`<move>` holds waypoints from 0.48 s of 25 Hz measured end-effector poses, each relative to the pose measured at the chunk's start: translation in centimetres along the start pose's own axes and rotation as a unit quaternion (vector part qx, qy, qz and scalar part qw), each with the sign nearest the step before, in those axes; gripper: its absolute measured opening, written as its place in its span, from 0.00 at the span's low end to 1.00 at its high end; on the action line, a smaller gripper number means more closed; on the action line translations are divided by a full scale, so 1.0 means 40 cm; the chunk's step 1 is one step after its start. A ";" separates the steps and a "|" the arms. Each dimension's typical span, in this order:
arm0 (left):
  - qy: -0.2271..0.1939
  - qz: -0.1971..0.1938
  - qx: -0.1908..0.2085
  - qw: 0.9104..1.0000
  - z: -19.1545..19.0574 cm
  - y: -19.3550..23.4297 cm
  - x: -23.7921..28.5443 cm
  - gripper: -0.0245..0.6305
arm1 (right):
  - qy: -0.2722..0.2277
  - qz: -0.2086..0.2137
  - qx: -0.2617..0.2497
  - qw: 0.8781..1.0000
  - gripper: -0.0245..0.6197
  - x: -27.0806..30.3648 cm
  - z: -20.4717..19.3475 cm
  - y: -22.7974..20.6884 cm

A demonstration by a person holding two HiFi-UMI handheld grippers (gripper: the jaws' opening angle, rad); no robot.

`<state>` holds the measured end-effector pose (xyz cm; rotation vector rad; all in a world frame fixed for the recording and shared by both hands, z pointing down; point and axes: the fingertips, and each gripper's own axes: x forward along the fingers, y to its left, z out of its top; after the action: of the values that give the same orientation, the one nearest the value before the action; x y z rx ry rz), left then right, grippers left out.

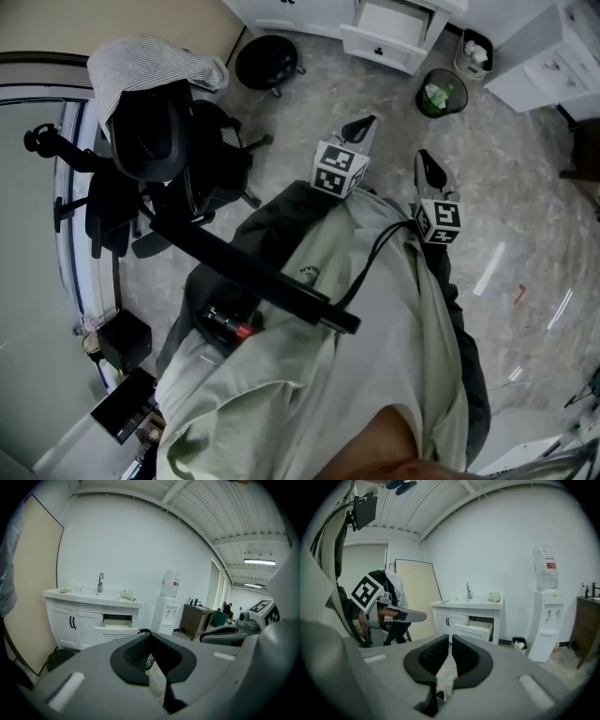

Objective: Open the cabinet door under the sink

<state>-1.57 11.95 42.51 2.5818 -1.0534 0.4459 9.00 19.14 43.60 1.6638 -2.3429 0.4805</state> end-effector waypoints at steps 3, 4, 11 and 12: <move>0.003 0.004 -0.003 1.000 -0.003 -0.001 -0.003 0.05 | 0.004 0.006 0.001 1.000 0.07 -0.001 -0.002 0.003; 0.004 0.005 -0.003 1.000 -0.004 -0.002 -0.003 0.05 | 0.006 0.008 0.001 1.000 0.07 0.000 -0.004 0.003; 0.010 0.013 -0.008 1.000 -0.022 0.004 -0.010 0.05 | 0.017 0.017 0.006 1.000 0.07 0.007 -0.024 0.011; 0.011 0.013 -0.010 1.000 -0.023 0.005 -0.010 0.05 | 0.017 0.018 0.005 1.000 0.07 0.008 -0.025 0.012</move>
<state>-2.16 12.44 43.22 2.5434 -1.0809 0.4667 8.43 19.40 44.56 1.6070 -2.3526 0.5233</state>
